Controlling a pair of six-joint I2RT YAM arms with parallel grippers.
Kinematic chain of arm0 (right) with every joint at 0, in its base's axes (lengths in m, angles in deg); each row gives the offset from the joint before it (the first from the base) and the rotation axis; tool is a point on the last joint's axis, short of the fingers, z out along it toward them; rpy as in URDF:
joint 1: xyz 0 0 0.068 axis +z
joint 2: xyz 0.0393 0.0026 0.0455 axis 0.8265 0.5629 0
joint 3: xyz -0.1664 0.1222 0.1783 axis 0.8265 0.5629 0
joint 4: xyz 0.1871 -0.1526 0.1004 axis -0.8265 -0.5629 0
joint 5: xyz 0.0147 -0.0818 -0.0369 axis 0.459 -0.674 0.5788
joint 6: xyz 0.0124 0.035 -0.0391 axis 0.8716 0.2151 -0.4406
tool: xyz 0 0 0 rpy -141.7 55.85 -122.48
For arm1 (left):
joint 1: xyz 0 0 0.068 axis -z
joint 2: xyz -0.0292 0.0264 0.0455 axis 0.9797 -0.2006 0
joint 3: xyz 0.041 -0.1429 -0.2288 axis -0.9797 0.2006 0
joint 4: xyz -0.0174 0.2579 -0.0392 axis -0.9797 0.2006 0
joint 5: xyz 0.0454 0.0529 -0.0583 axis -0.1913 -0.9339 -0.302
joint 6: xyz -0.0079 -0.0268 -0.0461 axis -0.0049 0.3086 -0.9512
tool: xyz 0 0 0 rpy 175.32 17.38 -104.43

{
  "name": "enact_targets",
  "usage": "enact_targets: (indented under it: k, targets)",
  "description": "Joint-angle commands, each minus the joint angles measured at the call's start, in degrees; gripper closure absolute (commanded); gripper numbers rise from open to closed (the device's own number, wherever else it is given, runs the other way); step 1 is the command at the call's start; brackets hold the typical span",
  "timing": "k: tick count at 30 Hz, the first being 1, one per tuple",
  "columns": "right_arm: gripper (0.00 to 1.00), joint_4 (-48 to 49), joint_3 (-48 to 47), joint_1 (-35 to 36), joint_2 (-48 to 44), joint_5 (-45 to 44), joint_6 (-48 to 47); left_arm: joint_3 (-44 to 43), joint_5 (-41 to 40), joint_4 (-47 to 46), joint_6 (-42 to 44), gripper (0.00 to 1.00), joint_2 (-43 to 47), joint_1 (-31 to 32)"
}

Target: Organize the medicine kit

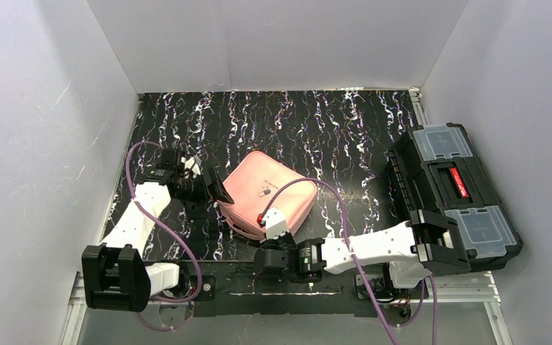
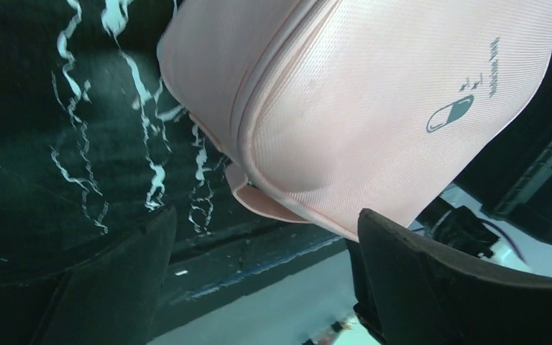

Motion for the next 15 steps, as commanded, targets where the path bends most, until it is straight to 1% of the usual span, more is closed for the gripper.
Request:
enact_targets:
  k: [1, 3, 9, 12, 15]
  targets:
    - [0.99, 5.4, -3.6, -0.6, 0.3, -1.1, -3.1, 3.9, 6.0, 1.6, -1.0, 0.02, 3.5, -0.2]
    - [0.99, 6.5, -4.2, -0.8, 0.9, -0.5, -4.0, 5.0, 8.9, 1.3, -1.2, 0.02, 4.0, -0.2]
    - [0.99, 7.4, -6.1, -0.8, 2.6, 0.7, -5.2, 7.0, 12.2, -1.5, -3.2, 0.02, 5.1, -0.2]
    - [0.99, 7.9, -6.2, -0.7, 2.8, 0.9, -5.2, 8.4, 15.2, -5.0, -4.7, 0.02, 4.4, -0.2]
    - [0.99, 8.0, -6.3, -0.8, 3.1, 1.2, -5.1, 8.5, 15.9, -6.3, -5.1, 0.02, 2.5, -0.2]
